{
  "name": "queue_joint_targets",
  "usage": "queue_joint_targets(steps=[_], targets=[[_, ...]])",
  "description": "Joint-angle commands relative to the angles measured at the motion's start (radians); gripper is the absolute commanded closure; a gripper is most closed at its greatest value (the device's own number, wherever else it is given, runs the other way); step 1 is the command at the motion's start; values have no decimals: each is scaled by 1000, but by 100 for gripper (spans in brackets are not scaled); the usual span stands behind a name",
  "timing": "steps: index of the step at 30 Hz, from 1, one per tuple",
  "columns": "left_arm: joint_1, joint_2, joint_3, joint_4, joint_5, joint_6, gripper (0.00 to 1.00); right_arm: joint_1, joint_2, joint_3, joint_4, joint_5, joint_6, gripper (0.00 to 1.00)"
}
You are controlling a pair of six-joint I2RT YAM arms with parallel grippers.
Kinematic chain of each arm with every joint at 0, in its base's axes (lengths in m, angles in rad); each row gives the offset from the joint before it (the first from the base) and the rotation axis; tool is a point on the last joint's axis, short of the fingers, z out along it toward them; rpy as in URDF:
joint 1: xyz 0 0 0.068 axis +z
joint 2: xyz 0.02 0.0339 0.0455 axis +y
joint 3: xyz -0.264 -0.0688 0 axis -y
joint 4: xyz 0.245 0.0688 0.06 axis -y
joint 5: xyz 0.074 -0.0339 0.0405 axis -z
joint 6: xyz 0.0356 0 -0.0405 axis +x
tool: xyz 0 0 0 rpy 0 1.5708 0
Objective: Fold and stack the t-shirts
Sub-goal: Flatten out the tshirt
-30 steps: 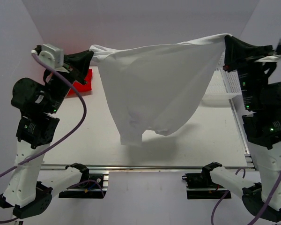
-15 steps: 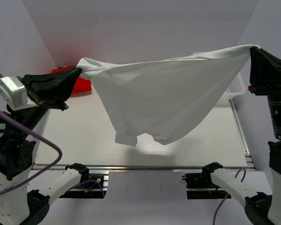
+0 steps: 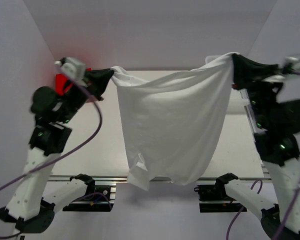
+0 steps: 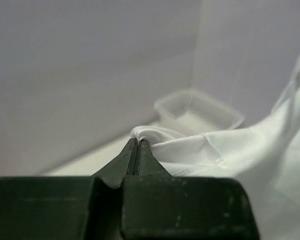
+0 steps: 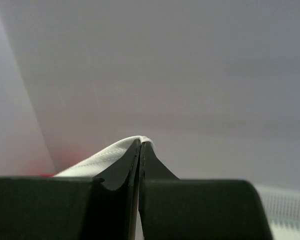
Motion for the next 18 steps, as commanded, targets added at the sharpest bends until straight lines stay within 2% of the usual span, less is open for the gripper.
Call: queue_joint_targets(steps=[1, 2, 4, 6, 7, 9, 10, 11, 12, 13, 15, 18], targets=[[7, 90, -194, 80, -191, -23, 100, -2, 119, -136, 116, 114, 26, 100], [7, 107, -230, 97, -251, -34, 100, -2, 138, -157, 127, 126, 35, 100], [16, 178, -314, 131, -364, -46, 100, -5, 294, -273, 164, 178, 72, 100], [16, 251, -355, 143, -429, -61, 100, -8, 360, -297, 196, 192, 92, 100], [25, 347, -364, 143, -505, -95, 100, -7, 389, -308, 210, 197, 115, 100], [43, 467, -364, 155, -547, -130, 100, -8, 515, -299, 200, 197, 135, 100], [66, 529, -335, 155, -547, -153, 100, -7, 655, -250, 189, 195, 163, 100], [77, 658, -312, 155, -534, -154, 100, -10, 705, -227, 160, 194, 167, 100], [89, 720, -284, 142, -534, -170, 100, -11, 754, -201, 148, 191, 172, 100], [102, 775, -225, 141, -502, -181, 100, -11, 899, -103, 135, 186, 168, 100], [137, 920, -130, 128, -486, -192, 100, -10, 987, 5, 83, 183, 161, 100], [169, 1025, -27, 128, -454, -192, 100, -13, 1202, 179, 13, 178, 154, 100]])
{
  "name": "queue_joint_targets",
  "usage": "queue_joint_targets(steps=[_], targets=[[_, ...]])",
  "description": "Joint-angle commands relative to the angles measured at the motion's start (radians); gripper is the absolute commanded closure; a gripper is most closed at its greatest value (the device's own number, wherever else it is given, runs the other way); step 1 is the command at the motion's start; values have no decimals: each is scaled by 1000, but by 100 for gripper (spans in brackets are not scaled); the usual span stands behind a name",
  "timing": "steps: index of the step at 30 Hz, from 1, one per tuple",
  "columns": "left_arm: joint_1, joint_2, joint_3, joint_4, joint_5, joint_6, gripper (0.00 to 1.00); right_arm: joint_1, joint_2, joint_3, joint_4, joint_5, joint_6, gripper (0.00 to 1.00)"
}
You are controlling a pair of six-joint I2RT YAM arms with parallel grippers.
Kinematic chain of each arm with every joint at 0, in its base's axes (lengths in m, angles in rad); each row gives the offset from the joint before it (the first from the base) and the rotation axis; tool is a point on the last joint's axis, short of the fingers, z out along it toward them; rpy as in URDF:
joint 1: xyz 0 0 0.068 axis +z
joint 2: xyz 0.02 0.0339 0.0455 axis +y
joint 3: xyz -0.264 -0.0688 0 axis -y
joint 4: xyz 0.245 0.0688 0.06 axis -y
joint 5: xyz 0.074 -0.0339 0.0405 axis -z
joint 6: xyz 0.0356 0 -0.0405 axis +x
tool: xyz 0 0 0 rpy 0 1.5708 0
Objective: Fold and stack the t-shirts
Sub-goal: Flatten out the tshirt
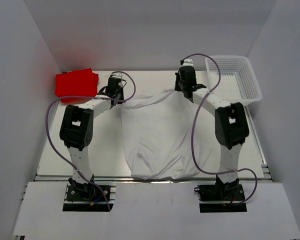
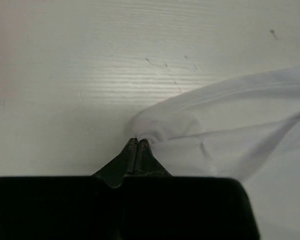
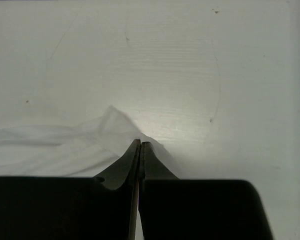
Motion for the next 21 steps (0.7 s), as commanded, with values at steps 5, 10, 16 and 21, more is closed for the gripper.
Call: queue_joint_targets(steps=[5, 10, 16, 21], targets=[[62, 167, 279, -24, 54, 12, 44, -16, 230, 327, -69, -14, -1, 82], [71, 218, 503, -211, 91, 32, 0, -19, 192, 387, -151, -51, -16, 10], [39, -73, 287, -220, 181, 50, 0, -20, -36, 238, -287, -88, 36, 10], [-1, -368, -102, -133, 410, 0, 0, -23, -321, -102, -304, -85, 116, 10]])
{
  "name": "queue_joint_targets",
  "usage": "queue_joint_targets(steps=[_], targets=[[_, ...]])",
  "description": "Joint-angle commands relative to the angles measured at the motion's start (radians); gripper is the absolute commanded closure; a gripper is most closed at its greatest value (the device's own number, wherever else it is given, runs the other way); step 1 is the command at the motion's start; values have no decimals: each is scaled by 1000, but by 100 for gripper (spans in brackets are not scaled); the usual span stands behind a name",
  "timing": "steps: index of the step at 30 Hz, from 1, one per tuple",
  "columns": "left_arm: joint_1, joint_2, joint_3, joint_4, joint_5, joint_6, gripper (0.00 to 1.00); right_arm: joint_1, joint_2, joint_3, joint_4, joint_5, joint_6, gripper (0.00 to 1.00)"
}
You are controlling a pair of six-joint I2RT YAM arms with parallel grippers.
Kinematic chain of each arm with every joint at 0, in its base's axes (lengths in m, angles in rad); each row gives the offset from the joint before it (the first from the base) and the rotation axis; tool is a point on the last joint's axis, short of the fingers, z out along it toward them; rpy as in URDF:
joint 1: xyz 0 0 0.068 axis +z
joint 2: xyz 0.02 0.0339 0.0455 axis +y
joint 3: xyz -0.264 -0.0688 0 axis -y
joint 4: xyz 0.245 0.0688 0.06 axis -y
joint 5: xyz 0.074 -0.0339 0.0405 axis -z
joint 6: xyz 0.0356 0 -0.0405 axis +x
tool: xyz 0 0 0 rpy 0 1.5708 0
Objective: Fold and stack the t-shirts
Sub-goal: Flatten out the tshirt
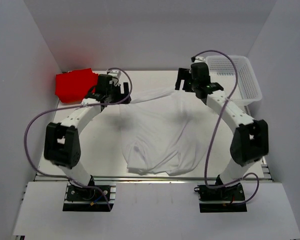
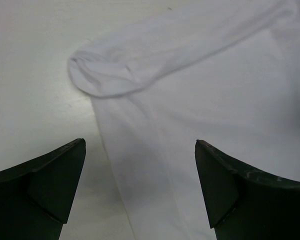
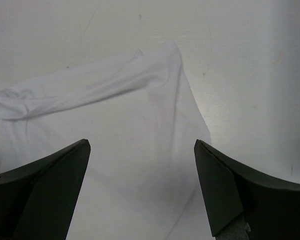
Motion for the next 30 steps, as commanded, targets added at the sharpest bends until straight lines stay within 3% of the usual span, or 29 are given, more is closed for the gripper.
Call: queue_joint_targets(steps=[1, 7, 10, 15, 18, 21, 22, 24, 25, 26, 30], targets=[[-68, -229, -215, 28, 167, -46, 0, -5, -174, -173, -39, 6, 102, 10], [-275, -426, -483, 60, 211, -151, 0, -11, -466, -509, -93, 39, 240, 10], [-381, -454, -553, -52, 112, -205, 0, -20, -565, -598, -157, 134, 291, 10], [-473, -468, -640, -49, 61, -297, 0, -16, -741, -748, -212, 162, 355, 10], [-493, -468, -660, 12, 61, -325, 8, -23, -824, -862, -211, 148, 375, 10], [-516, -468, -660, 41, 23, -345, 25, -20, -910, -956, -212, 141, 387, 10], [-516, -468, -660, 41, 0, -345, 47, -17, -921, -971, -212, 139, 391, 10], [-527, -480, -660, 22, -26, -345, 68, -22, -949, -1014, -214, 141, 394, 10], [-527, -490, -660, 12, -48, -345, 88, -19, -950, -1026, -214, 141, 397, 10], [-527, -491, -660, 12, -60, -357, 100, -22, -946, -1032, -214, 141, 394, 10], [-536, -556, -660, -11, -134, -394, 100, -22, -875, -1039, -226, 165, 409, 10]])
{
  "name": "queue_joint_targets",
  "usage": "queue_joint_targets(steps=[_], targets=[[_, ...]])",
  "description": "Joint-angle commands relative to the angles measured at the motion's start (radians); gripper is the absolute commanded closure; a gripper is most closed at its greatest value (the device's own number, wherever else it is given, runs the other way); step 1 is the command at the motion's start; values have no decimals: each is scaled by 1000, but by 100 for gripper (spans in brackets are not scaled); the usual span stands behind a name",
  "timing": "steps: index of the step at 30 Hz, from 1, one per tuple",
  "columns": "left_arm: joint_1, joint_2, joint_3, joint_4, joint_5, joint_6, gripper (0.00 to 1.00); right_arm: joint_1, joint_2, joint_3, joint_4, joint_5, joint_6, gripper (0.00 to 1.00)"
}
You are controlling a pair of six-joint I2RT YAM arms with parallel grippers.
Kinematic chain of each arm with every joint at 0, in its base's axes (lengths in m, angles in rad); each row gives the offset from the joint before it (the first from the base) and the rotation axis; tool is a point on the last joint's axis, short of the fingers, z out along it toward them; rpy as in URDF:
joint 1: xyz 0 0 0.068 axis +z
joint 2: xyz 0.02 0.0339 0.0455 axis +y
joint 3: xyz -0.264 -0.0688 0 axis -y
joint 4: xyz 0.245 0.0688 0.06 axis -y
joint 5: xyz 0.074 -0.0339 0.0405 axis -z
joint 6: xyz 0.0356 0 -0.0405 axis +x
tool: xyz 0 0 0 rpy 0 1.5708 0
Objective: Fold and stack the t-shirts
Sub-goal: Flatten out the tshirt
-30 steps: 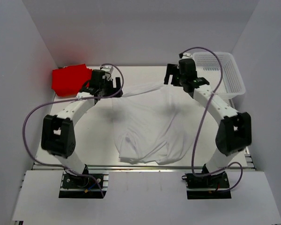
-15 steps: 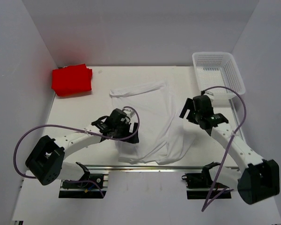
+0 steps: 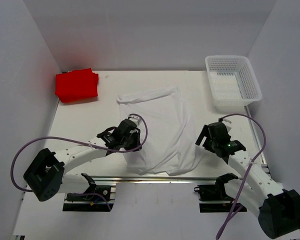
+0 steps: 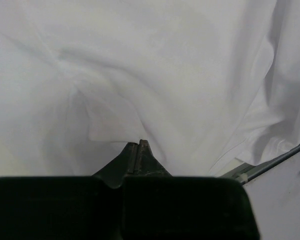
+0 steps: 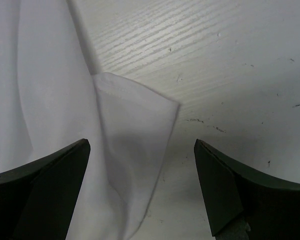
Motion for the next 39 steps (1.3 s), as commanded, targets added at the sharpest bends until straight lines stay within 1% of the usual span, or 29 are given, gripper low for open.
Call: queue_joint_targets(steps=[1, 4, 5, 6, 9, 11, 13, 16, 17, 18, 19, 20, 21, 24, 25, 27, 28, 29, 32, 36, 39], targets=[[-5, -103, 7, -41, -106, -53, 100, -4, 54, 5, -5, 46, 42, 10], [-5, -186, -2, -95, -189, -91, 100, -6, 109, 14, -17, 80, 75, 11], [-5, -244, -2, -124, -204, -91, 100, -8, 116, 16, -14, 82, 78, 13], [-5, -272, -2, -138, -230, -91, 100, -9, 134, 19, -2, 82, 75, 13], [-5, -353, -11, -184, -261, -91, 100, -15, 163, 27, 17, 80, 71, 21], [-5, -363, -11, -202, -275, -101, 100, -20, 189, 25, 47, 63, 66, 26], [-5, -373, -11, -215, -275, -101, 100, -17, 200, 16, 63, 52, 63, 27], [-5, -384, -11, -225, -275, -110, 100, -20, 281, 16, 90, 31, 75, 36], [-5, -384, -11, -238, -275, -110, 100, -21, 292, 19, 98, 13, 78, 45], [-5, -396, -11, -238, -275, -110, 100, -21, 313, 19, 101, 10, 80, 49], [-5, -407, -11, -238, -275, -110, 100, -23, 324, 23, 110, 28, 86, 54], [-5, -428, -11, -238, -275, -110, 100, -23, 338, 31, 113, 5, 88, 86], [-5, -439, -11, -247, -284, -110, 100, -21, 343, 37, 110, 6, 85, 100], [-5, -482, 29, -279, -328, -110, 100, -21, 297, 92, 88, 32, 91, 100], [-5, -493, 38, -294, -342, -110, 100, -18, 243, 135, 84, 40, 88, 100], [-5, -511, 67, -307, -382, -110, 100, -24, 209, 164, 54, 95, 82, 100], [-5, -525, 78, -320, -398, -110, 100, -24, 156, 209, 49, 106, 79, 100], [-5, -525, 99, -333, -427, -110, 100, -23, 137, 223, 31, 127, 63, 100], [-5, -550, 144, -342, -459, -110, 100, -24, 56, 289, -17, 170, 46, 100], [-5, -587, 210, -376, -546, -101, 100, -24, -39, 378, -81, 276, 32, 100], [-5, -613, 265, -406, -614, -101, 100, -27, -96, 439, -81, 313, 9, 100]])
